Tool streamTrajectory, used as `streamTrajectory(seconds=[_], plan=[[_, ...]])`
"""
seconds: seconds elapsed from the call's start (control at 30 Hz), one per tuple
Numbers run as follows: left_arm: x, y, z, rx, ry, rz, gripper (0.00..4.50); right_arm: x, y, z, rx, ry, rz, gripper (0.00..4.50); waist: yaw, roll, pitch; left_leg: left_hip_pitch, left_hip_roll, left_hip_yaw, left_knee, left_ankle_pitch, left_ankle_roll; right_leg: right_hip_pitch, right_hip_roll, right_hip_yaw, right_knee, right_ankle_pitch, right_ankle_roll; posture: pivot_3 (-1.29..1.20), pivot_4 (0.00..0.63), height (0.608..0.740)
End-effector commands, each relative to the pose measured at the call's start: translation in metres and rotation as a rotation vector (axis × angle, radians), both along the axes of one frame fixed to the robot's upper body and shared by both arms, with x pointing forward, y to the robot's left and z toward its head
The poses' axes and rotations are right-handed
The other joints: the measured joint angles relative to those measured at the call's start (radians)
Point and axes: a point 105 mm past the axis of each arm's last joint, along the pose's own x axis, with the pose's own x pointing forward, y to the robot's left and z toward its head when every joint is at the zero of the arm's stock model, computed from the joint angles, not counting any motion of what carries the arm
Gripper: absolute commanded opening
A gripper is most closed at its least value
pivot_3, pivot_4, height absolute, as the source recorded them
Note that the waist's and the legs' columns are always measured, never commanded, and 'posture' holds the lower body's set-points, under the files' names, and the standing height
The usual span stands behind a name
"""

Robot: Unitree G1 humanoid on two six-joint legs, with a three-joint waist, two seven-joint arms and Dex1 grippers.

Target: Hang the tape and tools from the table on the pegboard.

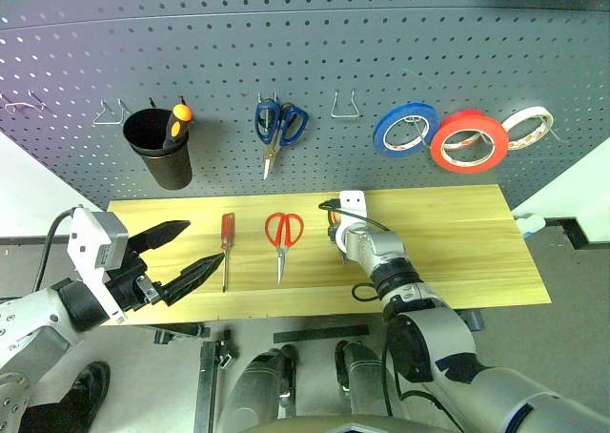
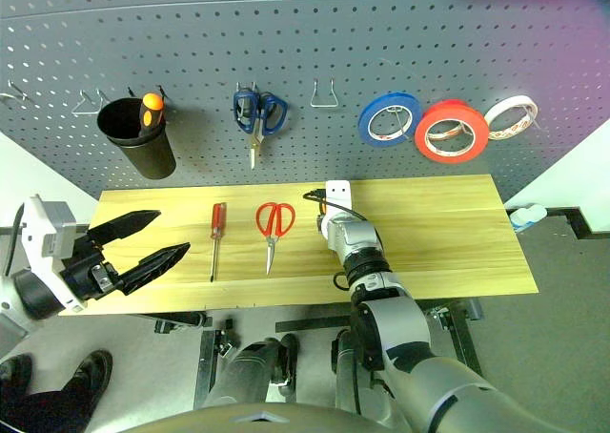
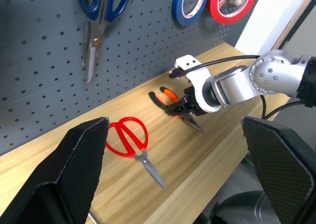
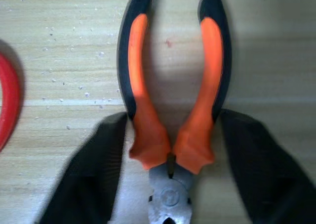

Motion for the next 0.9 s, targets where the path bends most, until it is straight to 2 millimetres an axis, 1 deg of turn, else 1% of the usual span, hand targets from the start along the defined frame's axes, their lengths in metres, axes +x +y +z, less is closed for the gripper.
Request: streamTrajectory(seconds=[0.03,0.4,0.47,0.6,0.73,0.9], plan=[[-0.002,-0.001,0.01,0.016,-0.038,-0.01,4.5,0.006,0.004,0.01,-0.022,-0.044,0.029,2.05,0.0,0.0,0.0,0.0,0.0,0.0,0.0,0.0,-0.001,0.0,0.0,0.0,0.0,0.0,0.0,0.06,0.236,0.74],[-0.001,-0.003,0.009,0.017,-0.036,-0.014,4.5,0.007,0.0,0.008,-0.061,-0.06,0.056,2.05,0.001,0.0,0.0,0.0,0.0,0.0,0.0,0.001,-0.002,0.0,0.0,0.0,0.0,0.001,0.001,0.06,0.225,0.74],[-0.001,-0.003,0.009,0.014,-0.038,-0.016,4.5,0.008,0.002,0.009,-0.015,-0.067,0.052,2.05,0.001,0.0,0.0,0.0,0.0,0.0,0.0,0.001,-0.002,0.0,0.0,0.0,0.0,0.001,0.001,0.05,0.224,0.74],[-0.002,-0.002,0.006,0.014,-0.029,-0.015,4.5,0.009,0.012,0.015,0.115,-0.093,0.104,2.05,0.0,0.0,0.0,0.0,0.0,0.0,0.0,0.001,-0.002,0.0,0.0,0.0,0.0,0.001,0.002,0.05,0.222,0.74],[-0.001,0.0,0.004,0.011,-0.023,-0.009,4.5,0.007,0.004,0.014,0.136,-0.1,0.14,2.05,0.0,0.0,0.0,0.0,0.0,0.0,0.0,0.002,-0.002,0.0,0.0,0.0,0.0,0.001,0.003,0.03,0.218,0.74],[0.002,0.001,-0.001,0.006,-0.016,-0.011,4.5,0.002,0.002,0.018,0.202,-0.125,0.19,2.05,0.0,0.0,0.0,0.0,0.0,0.0,0.0,0.001,-0.002,0.001,0.0,0.0,0.0,0.001,0.003,0.0,0.212,0.74]])
